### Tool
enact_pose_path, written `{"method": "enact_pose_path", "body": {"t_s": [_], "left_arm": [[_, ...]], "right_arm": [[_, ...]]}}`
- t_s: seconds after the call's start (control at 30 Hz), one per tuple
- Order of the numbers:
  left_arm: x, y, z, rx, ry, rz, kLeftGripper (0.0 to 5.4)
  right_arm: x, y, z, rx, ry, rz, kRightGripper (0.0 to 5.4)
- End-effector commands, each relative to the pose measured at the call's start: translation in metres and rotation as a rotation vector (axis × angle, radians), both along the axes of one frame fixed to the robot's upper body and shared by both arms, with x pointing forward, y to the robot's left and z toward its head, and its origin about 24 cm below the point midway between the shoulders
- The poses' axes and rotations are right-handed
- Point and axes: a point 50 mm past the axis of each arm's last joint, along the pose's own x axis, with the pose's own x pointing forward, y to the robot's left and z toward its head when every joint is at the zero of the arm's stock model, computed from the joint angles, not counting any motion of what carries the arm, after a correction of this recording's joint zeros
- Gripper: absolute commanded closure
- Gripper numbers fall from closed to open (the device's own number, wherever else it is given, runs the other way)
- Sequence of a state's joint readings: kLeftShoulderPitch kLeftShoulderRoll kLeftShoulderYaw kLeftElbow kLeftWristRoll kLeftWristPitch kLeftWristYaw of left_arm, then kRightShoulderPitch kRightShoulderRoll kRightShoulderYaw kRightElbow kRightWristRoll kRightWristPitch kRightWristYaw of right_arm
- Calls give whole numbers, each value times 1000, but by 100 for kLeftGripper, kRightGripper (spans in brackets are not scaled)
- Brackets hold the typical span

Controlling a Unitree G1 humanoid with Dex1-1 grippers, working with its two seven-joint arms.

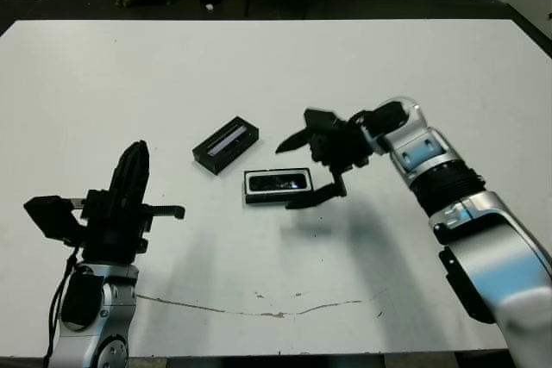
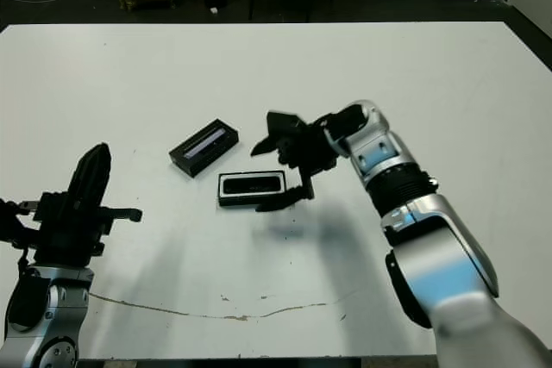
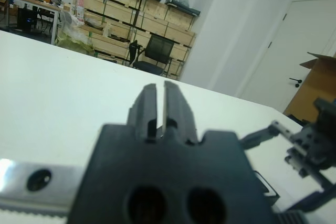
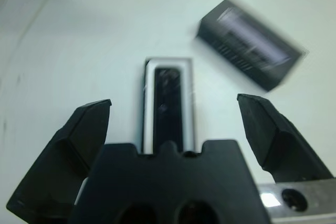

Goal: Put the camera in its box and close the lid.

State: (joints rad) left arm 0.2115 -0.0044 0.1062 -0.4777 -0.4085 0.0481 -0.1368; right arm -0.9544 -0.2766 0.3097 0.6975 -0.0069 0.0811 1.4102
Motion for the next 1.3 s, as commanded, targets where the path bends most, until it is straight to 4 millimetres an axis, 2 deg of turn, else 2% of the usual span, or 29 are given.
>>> {"method": "enact_pose_path", "body": {"t_s": [0.03, 0.13, 0.2, 0.43, 0.7, 0.87, 1.07, 1.3], "left_arm": [[-1, 3, -6, 8, 33, 3, 540], [-1, 4, -7, 12, 35, 6, 540], [-1, 4, -6, 18, 37, 9, 540], [0, 7, -5, 14, 41, 3, 540], [3, 7, -3, 41, 41, -2, 540], [5, 8, -4, 52, 45, 2, 540], [7, 6, -6, 58, 65, 6, 540], [7, 3, -8, 68, 93, 5, 540]], "right_arm": [[-5, -15, 12, 153, -50, -215, 3], [-23, -25, 19, 306, -178, -464, 40], [-38, -32, 21, 360, -256, -585, 83], [-78, -64, 12, 416, -336, -810, 242], [-116, -95, -25, 489, -295, -1108, 424], [-141, -99, -45, 491, -359, -1205, 538], [-163, -93, -58, 518, -426, -1348, 539], [-160, -84, -71, 546, -539, -1375, 539]]}}
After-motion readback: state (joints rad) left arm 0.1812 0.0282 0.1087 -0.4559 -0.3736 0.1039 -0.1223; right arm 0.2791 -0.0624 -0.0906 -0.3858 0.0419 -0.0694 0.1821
